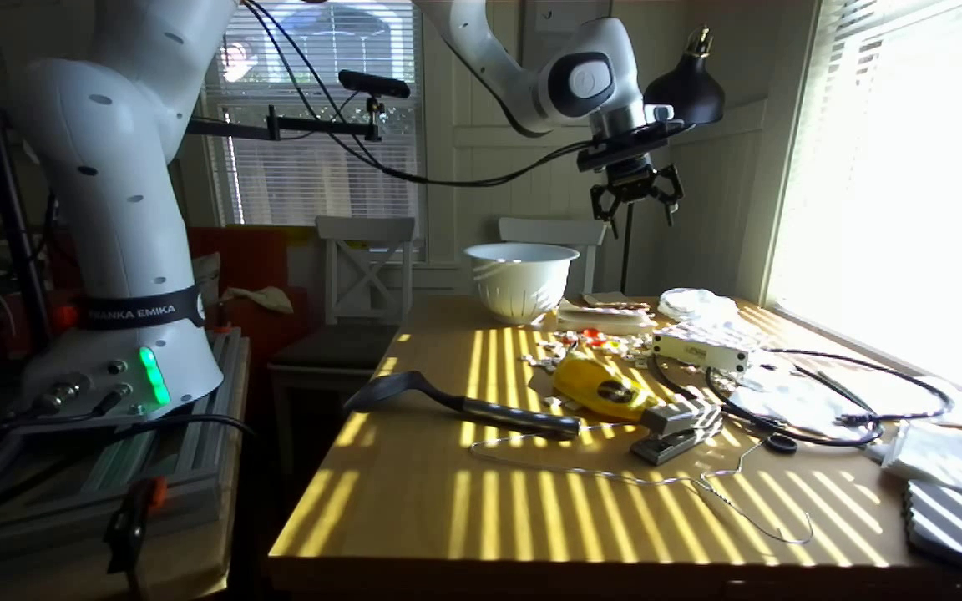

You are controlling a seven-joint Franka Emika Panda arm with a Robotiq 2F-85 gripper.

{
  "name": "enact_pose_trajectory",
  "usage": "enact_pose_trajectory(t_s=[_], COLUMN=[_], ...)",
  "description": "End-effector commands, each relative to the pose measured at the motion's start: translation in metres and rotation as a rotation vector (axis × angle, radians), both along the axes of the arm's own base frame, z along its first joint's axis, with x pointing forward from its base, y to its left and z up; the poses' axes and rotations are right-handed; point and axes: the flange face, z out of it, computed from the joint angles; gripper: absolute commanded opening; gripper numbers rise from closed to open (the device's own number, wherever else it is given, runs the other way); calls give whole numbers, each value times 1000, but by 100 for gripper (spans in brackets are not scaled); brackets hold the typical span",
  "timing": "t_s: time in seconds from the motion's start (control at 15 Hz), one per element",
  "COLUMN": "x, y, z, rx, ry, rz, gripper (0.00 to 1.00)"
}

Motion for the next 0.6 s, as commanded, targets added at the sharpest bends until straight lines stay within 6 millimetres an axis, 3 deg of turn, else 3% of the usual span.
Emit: enact_pose_trajectory(t_s=[0.0, 0.13, 0.4, 0.53], x=[17, 22, 35, 38], y=[-20, -27, -24, -9], z=[-34, -52, -68, -62], rx=[-116, -171, -303, -264], ry=[62, 105, 158, 195], rz=[-155, -246, -362, -250], gripper=[100, 100, 100, 100])
